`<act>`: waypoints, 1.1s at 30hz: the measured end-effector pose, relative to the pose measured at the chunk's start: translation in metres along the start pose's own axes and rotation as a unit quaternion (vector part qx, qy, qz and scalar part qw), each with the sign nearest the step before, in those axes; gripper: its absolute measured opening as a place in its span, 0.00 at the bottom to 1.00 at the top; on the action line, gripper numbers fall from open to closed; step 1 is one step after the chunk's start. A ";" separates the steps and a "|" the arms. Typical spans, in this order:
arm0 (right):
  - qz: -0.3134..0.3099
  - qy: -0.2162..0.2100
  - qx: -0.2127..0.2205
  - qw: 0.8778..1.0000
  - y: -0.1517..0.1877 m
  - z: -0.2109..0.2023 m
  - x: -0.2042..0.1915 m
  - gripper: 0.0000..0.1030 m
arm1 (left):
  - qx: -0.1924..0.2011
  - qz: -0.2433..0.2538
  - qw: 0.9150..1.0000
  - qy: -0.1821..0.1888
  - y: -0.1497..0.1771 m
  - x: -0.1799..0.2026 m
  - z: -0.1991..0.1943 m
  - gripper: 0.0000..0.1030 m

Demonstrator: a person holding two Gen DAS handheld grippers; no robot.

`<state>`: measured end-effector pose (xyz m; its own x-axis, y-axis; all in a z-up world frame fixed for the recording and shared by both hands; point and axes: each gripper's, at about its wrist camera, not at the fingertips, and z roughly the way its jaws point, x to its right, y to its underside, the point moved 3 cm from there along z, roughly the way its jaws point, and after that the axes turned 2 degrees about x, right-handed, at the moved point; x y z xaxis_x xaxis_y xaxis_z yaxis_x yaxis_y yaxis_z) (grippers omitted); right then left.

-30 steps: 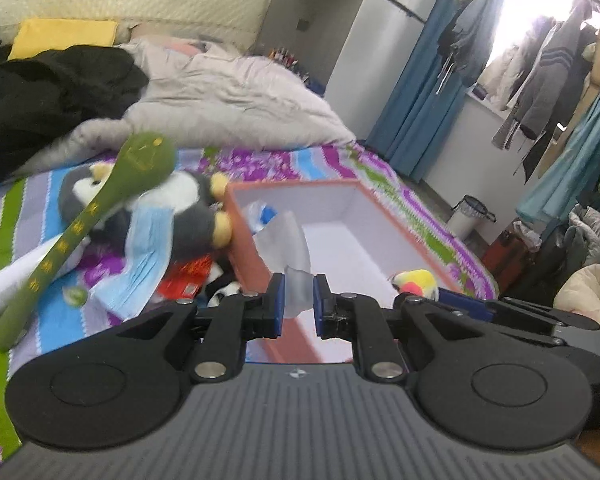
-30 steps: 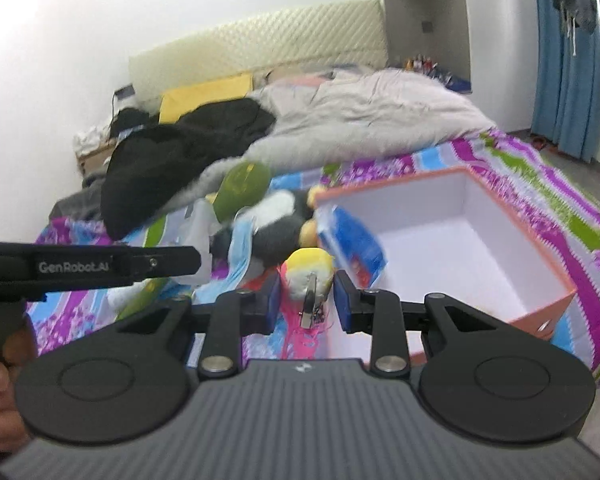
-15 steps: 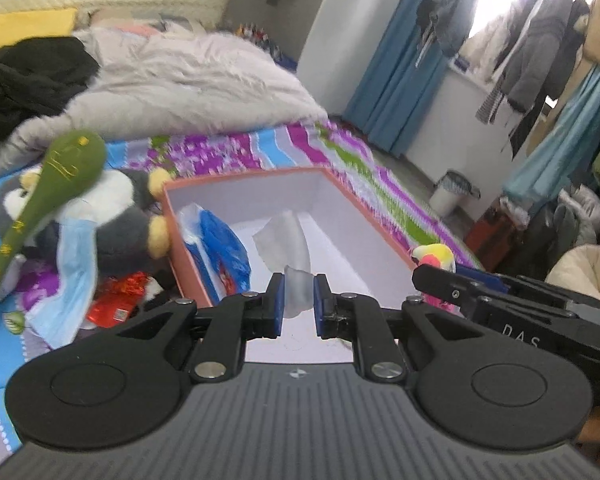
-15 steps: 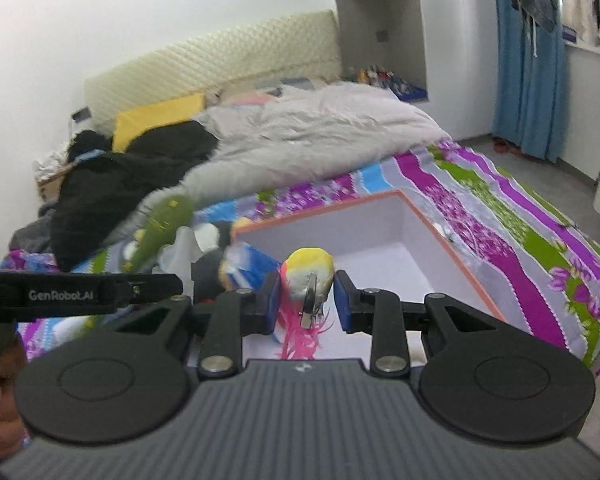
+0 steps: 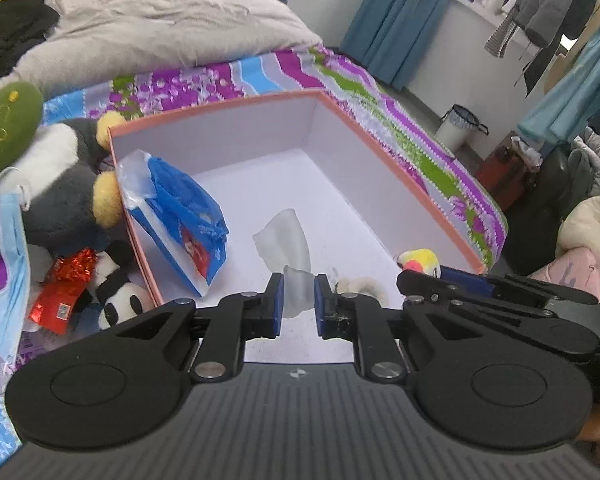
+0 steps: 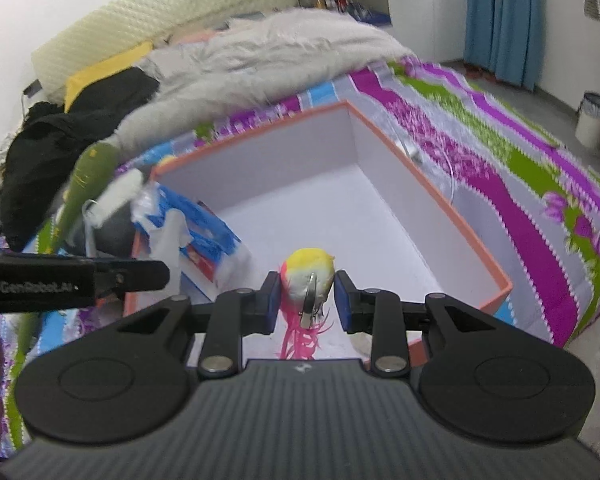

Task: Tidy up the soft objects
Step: 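Open the left tool over the box while the right tool releases the feathered toy inside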

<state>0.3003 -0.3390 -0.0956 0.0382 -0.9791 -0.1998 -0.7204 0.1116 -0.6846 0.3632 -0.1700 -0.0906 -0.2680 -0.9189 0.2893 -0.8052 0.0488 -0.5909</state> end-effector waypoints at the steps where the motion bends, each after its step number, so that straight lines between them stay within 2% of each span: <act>1: 0.003 0.004 -0.005 1.000 0.002 0.004 0.002 0.33 | -0.005 0.000 1.000 0.001 0.000 -0.001 0.005 0.23; 3: 0.010 0.009 -0.017 1.000 0.006 0.011 0.006 0.36 | -0.016 0.000 1.000 -0.005 0.001 -0.003 0.013 0.34; 5: 0.019 0.010 -0.027 0.999 0.010 0.015 0.011 0.42 | -0.018 0.002 1.000 -0.006 0.001 -0.003 0.016 0.34; 10: 0.025 0.014 -0.026 0.999 0.013 0.007 0.011 0.42 | -0.005 0.020 1.000 -0.011 -0.003 0.004 0.006 0.34; 12: 0.024 0.012 -0.010 1.000 0.010 -0.006 0.006 0.42 | 0.002 0.021 1.000 -0.011 -0.003 0.006 -0.004 0.34; 20: 0.001 -0.002 0.049 0.999 -0.001 -0.069 -0.022 0.42 | 0.055 0.032 0.998 -0.003 0.003 0.018 -0.077 0.34; 33: -0.029 -0.031 0.118 0.992 0.016 -0.159 -0.070 0.42 | 0.143 0.029 0.989 -0.005 0.048 0.015 -0.202 0.34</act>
<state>0.1757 -0.2957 0.0193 0.1223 -0.9736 -0.1926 -0.5332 0.0992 -0.8401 0.2139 -0.1021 0.0371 -0.3031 -0.9219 0.2412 -0.6048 -0.0095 -0.7963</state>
